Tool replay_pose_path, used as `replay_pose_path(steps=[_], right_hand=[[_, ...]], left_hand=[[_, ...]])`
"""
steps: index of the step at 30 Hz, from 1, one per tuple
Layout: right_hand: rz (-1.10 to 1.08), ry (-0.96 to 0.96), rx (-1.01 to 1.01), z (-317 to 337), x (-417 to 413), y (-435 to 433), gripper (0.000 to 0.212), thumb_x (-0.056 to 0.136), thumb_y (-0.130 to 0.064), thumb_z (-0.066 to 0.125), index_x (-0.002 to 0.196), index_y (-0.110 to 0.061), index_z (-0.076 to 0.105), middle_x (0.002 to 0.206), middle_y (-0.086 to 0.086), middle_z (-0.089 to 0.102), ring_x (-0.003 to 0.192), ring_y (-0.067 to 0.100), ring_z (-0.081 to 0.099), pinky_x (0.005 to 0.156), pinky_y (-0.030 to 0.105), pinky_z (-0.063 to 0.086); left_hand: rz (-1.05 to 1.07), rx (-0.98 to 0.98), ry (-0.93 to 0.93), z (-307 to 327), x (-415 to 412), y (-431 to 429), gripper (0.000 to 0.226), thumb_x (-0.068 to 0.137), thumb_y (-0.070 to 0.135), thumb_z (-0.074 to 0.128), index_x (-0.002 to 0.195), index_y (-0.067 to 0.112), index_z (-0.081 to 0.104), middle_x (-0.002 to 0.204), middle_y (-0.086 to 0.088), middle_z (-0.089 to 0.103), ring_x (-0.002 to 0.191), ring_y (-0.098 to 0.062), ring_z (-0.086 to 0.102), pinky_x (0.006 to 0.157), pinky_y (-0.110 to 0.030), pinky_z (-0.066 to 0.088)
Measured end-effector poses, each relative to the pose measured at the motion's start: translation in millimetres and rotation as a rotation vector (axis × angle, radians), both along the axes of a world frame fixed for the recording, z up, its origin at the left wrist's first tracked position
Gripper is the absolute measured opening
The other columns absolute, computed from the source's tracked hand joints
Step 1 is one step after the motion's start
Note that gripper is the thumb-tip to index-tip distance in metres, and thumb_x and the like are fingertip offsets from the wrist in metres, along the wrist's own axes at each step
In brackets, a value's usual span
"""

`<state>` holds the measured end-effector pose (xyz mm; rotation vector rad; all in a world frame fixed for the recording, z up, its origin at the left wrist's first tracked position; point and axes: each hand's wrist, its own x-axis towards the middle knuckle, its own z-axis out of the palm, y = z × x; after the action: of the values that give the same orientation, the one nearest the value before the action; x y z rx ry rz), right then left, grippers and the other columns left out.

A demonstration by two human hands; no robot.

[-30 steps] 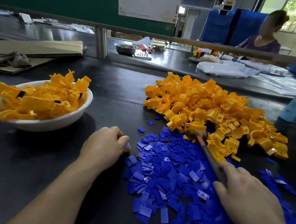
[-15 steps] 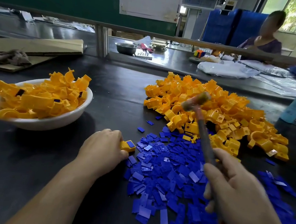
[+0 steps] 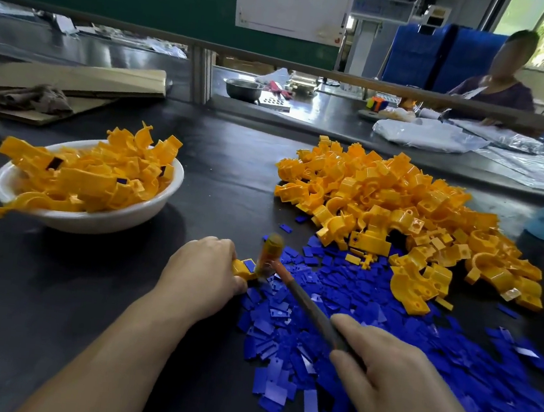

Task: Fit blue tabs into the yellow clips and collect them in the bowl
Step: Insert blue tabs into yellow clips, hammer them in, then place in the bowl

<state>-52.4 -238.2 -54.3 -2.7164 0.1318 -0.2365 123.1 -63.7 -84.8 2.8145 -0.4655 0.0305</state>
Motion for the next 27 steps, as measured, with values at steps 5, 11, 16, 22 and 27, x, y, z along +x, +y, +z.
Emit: replay_pose_path(steps=[5,11,16,22,27], right_hand=[[-0.023,-0.178,0.021,-4,4,9,0.037,0.091,-0.040,0.050,0.127,-0.043,0.042,0.088,-0.016,0.055,0.087,0.001,0.052,0.070,0.019,0.045],[-0.008,-0.039,-0.027,-7,18,15,0.040,0.096,-0.043,0.040,0.135,-0.044,0.029,0.109,-0.014,0.053,0.098,0.004,0.051,0.086,0.021,0.044],[-0.042,-0.143,-0.037,-4,6,8,0.043,0.088,-0.036,0.057,0.130,-0.041,0.047,0.096,-0.010,0.062,0.087,0.009,0.058,0.074,0.023,0.048],[-0.020,-0.026,-0.132,-4,0,15,0.039,0.095,-0.049,0.035,0.132,-0.049,0.022,0.116,-0.015,0.052,0.106,0.002,0.051,0.086,0.014,0.041],[-0.096,0.004,-0.104,3,-1,6,0.031,0.090,-0.050,0.047,0.118,-0.055,0.034,0.105,-0.020,0.057,0.096,0.001,0.055,0.077,0.010,0.045]], left_hand=[[-0.004,-0.005,-0.007,-1,0,1,0.038,0.076,0.049,0.071,0.105,0.025,0.065,0.103,0.003,0.062,0.096,-0.021,0.059,0.074,-0.032,0.048],[-0.005,-0.029,0.017,0,1,1,0.035,0.074,0.049,0.073,0.099,0.026,0.064,0.098,0.004,0.061,0.094,-0.020,0.059,0.077,-0.036,0.052],[-0.019,-0.018,-0.021,-2,1,2,0.038,0.076,0.048,0.072,0.102,0.022,0.064,0.103,0.000,0.062,0.098,-0.024,0.059,0.076,-0.034,0.048],[-0.002,-0.005,-0.018,1,-2,2,0.040,0.076,0.050,0.073,0.104,0.024,0.064,0.103,0.002,0.061,0.098,-0.022,0.059,0.075,-0.034,0.047],[-0.002,-0.008,0.001,2,-4,1,0.041,0.079,0.049,0.071,0.109,0.023,0.063,0.108,0.000,0.062,0.102,-0.023,0.058,0.077,-0.033,0.046]])
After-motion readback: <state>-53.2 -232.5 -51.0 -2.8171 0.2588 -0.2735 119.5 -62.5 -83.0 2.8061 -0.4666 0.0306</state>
